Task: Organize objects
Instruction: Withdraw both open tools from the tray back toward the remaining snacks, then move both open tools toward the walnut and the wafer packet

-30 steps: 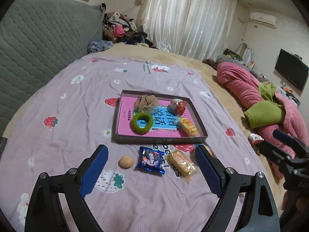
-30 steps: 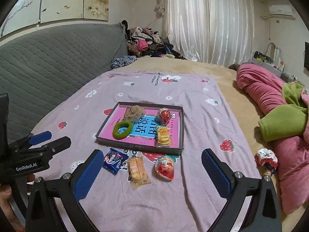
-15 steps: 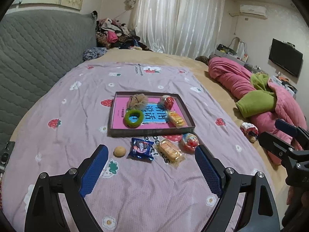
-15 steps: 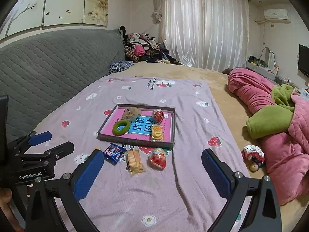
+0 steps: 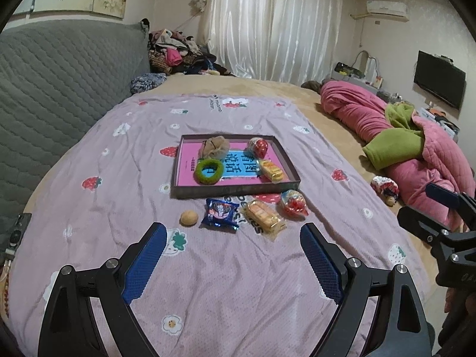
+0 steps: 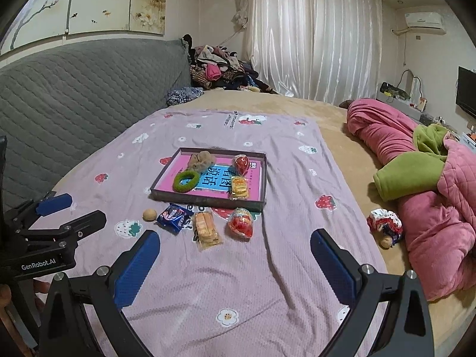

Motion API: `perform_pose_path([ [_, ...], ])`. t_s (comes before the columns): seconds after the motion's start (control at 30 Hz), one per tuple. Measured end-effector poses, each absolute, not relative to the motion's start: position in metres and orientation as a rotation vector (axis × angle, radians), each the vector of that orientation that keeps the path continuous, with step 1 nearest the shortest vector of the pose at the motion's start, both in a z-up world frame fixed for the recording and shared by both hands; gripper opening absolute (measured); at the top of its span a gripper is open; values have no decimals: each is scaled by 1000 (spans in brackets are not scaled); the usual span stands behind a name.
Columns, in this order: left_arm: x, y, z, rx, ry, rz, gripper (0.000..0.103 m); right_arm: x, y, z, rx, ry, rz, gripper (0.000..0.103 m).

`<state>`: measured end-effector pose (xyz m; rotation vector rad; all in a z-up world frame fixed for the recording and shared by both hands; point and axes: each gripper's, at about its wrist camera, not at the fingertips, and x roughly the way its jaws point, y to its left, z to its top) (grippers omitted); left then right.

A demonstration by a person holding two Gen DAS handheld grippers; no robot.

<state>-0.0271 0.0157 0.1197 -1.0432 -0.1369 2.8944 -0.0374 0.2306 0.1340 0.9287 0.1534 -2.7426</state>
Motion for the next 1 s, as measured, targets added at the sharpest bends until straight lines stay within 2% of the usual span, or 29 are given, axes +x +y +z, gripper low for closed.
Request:
perform_pose_path([
  [0.5, -31, -1, 89, -1134, -123, 2900, 92, -42, 215, 108, 950, 198, -2708, 102],
  [0.83, -40, -15, 63, -1178, -140, 2894, 92, -47, 179, 77, 940, 364, -2678, 102],
  [1.0, -45, -18, 50, -1195, -131, 2890, 92, -52, 170, 65, 959, 388, -2649, 102],
])
